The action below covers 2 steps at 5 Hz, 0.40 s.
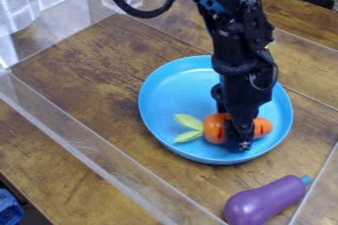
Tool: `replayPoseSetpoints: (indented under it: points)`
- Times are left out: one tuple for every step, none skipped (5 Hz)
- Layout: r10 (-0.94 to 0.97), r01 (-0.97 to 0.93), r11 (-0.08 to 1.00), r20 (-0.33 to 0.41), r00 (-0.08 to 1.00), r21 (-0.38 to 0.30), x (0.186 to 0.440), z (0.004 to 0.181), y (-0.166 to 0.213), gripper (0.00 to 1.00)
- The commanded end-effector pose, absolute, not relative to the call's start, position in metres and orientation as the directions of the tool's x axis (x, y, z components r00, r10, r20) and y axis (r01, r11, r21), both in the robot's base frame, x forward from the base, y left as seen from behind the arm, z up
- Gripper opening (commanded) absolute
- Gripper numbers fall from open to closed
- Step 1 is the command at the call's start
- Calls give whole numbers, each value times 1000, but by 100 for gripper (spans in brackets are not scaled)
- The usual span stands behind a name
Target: Move the carrot to the left side
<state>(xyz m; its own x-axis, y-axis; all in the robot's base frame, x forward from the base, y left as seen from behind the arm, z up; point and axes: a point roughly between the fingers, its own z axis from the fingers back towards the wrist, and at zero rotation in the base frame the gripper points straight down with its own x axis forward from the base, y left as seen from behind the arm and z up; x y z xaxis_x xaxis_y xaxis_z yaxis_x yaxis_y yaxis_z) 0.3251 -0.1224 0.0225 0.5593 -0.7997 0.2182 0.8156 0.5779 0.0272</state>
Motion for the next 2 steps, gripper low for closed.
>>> replayPoseSetpoints:
  points:
    - [-811,830,558,201,549,-15,309,10,-130,0]
    - [-802,822,569,199,563,-33,305,11,-131,0]
